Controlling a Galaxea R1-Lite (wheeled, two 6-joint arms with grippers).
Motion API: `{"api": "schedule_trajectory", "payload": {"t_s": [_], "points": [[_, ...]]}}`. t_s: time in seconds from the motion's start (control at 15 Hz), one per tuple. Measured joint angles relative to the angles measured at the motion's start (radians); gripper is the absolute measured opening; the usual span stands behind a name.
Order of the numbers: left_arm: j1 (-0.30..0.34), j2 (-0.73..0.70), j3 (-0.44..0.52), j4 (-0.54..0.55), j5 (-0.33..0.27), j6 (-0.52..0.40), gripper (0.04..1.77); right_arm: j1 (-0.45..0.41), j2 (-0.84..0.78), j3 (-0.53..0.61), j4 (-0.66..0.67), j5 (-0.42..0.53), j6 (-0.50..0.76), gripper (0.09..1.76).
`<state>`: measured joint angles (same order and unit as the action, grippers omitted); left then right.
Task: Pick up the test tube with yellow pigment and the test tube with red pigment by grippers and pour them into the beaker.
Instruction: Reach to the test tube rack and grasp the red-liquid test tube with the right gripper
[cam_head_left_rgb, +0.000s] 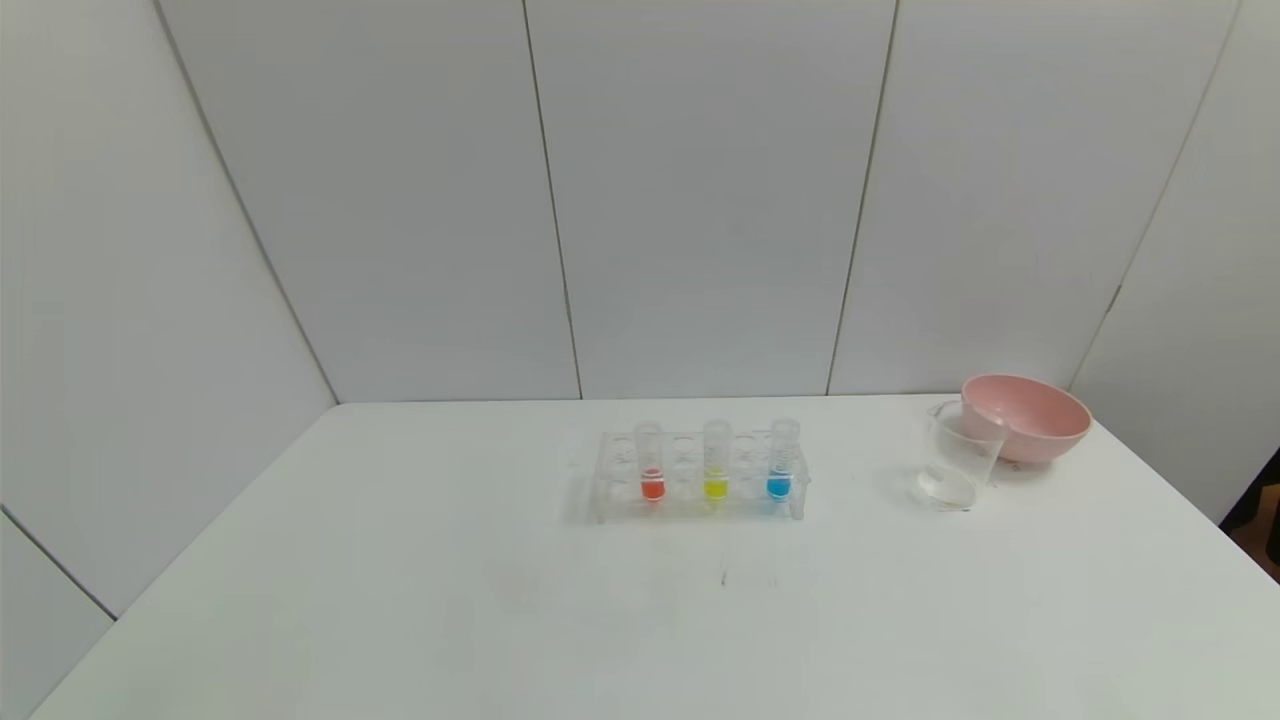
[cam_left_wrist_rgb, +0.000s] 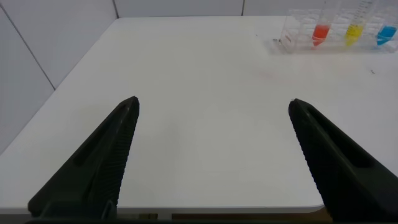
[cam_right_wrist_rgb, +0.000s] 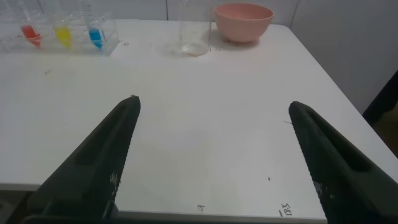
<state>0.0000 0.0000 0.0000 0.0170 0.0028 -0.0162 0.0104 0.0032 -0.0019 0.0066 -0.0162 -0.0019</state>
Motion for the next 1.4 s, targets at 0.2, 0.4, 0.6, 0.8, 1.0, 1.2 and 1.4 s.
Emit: {"api": "schedule_trajectory", "payload": {"t_s": [0.2, 0.4, 0.6, 0.8, 1.0, 1.2, 1.4], "points": [[0.0, 0.0, 0.0, 0.0, 0.0, 0.0, 1.72, -0.001, 0.001, -0.019, 0.021, -0.003, -0.001, 1.71], [0.0, 0.0, 0.0, 0.0, 0.0, 0.0, 1.72, -0.001, 0.008, -0.097, 0.077, -0.002, -0.001, 1.71], [0.0, 0.0, 0.0, 0.0, 0.0, 0.0, 1.72, 0.0, 0.043, -0.169, 0.083, 0.003, -0.001, 1.71], [0.0, 0.0, 0.0, 0.0, 0.0, 0.0, 1.72, 0.002, 0.125, -0.222, 0.023, 0.023, 0.001, 1.71], [0.0, 0.0, 0.0, 0.0, 0.0, 0.0, 1.72, -0.001, 0.254, -0.236, -0.12, 0.029, 0.001, 1.71], [0.0, 0.0, 0.0, 0.0, 0.0, 0.0, 1.72, -0.001, 0.413, -0.251, -0.239, 0.03, 0.002, 1.71], [0.0, 0.0, 0.0, 0.0, 0.0, 0.0, 1.72, 0.009, 0.562, -0.292, -0.284, 0.03, -0.004, 1.71]]}}
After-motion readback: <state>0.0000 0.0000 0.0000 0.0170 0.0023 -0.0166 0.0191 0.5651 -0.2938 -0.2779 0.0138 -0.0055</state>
